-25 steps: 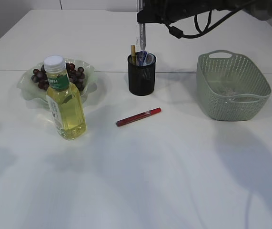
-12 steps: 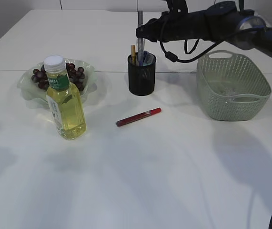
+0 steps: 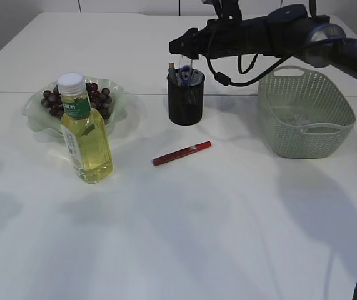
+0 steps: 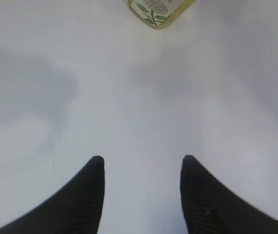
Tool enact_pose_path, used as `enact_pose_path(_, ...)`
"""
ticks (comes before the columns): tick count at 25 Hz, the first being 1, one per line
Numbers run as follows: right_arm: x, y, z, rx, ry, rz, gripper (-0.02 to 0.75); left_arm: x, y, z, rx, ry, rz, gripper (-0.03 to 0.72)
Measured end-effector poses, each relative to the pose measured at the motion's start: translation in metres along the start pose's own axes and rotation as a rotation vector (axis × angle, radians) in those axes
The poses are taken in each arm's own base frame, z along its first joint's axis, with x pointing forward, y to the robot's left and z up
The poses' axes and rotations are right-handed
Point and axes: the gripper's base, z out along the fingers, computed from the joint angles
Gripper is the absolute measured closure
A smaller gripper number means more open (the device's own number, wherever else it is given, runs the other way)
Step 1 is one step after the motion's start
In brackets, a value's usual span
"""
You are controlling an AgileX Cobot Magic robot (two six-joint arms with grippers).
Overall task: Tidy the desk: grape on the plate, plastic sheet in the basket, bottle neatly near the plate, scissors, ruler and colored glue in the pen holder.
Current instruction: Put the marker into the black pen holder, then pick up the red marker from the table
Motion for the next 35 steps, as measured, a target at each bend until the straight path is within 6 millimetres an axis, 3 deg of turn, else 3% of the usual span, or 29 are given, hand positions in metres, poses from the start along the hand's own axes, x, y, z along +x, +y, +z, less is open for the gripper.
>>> enact_pose_path(4,-0.006,0.004,-0.014,0.067,0.163,0.065,0.353,0.0,0.0,0.0,0.0,0.0,0.0,0.316)
enact_pose_path(7,-0.023,0.014,-0.04,0.168,0.324,0.155,0.353,0.0,0.0,0.0,0.0,0.0,0.0,0.316)
enact_pose_path(12,-0.054,0.044,-0.085,0.241,0.504,0.28,0.353,0.0,0.0,0.0,0.0,0.0,0.0,0.316)
enact_pose_path(15,-0.067,0.063,-0.098,0.311,0.542,0.33,0.353,0.0,0.0,0.0,0.0,0.0,0.0,0.316)
enact_pose_path(20,-0.079,0.102,-0.093,0.392,0.533,0.424,0.353,0.0,0.0,0.0,0.0,0.001,0.0,0.316)
enact_pose_path(27,-0.074,0.145,-0.072,0.51,0.508,0.602,0.353,0.0,0.0,0.0,0.0,0.001,0.0,0.316)
enact_pose_path(35,-0.052,0.14,-0.052,0.712,0.426,0.986,0.353,0.0,0.0,0.0,0.0,0.001,0.0,0.316)
